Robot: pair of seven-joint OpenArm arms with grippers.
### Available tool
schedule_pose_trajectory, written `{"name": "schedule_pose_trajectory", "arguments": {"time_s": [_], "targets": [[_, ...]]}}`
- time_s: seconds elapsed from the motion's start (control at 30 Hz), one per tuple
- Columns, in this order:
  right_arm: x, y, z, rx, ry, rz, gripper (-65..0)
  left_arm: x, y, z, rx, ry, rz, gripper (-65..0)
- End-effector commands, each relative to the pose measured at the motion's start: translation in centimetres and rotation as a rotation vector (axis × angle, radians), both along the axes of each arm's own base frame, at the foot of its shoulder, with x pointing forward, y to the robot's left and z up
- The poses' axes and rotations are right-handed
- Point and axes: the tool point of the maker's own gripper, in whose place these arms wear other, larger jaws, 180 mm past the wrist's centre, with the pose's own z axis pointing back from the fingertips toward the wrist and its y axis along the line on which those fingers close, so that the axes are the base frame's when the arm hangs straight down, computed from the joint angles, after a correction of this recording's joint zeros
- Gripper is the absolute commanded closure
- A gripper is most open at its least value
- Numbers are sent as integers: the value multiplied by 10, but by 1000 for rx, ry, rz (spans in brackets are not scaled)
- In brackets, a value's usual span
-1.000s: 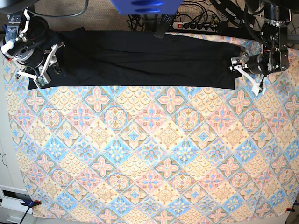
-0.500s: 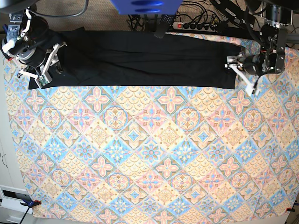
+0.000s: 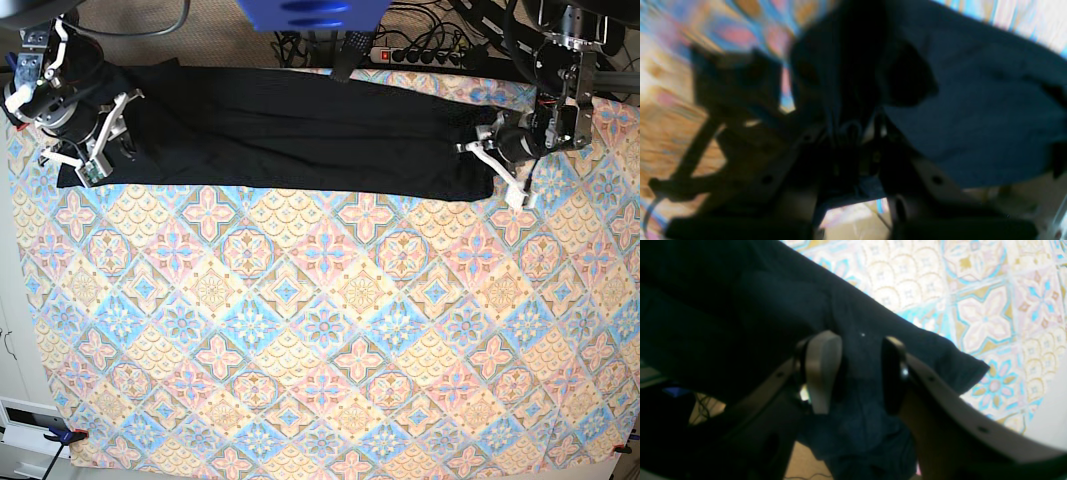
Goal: Fold the T-shirt properly
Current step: 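Carry the strip end with the left gripper toward the right gripper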
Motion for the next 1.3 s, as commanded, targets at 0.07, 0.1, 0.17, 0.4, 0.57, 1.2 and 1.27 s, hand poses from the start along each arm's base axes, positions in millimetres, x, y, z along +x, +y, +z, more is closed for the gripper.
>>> {"name": "schedule_pose_trajectory", "arguments": {"time_s": [0.07,0.1,0.17,0.4,0.57,1.2,1.27], "targets": [[6,-3,10,-6,-36,5,-240,21,48,21,76,-79,98,0],[6,-3,10,-6,-36,5,-240,21,59,21,96,-82,122,0],[6,-2,10,-5,-36,8,-240,27,87,26,147,-98,183,0],[6,-2,10,-5,-36,8,-240,27,139,37,260,-115,280,-1],[6,-2,10,-5,-36,8,-240,37,117,62,281,-181,181,-1],[9,-23,20,-35,-65,-44,-240,27,-100,63,-97,-196,-62,-6],[9,-29,23,-44,-72,-59,-240,25,-115,62,-128,-189,-76,-7]]}}
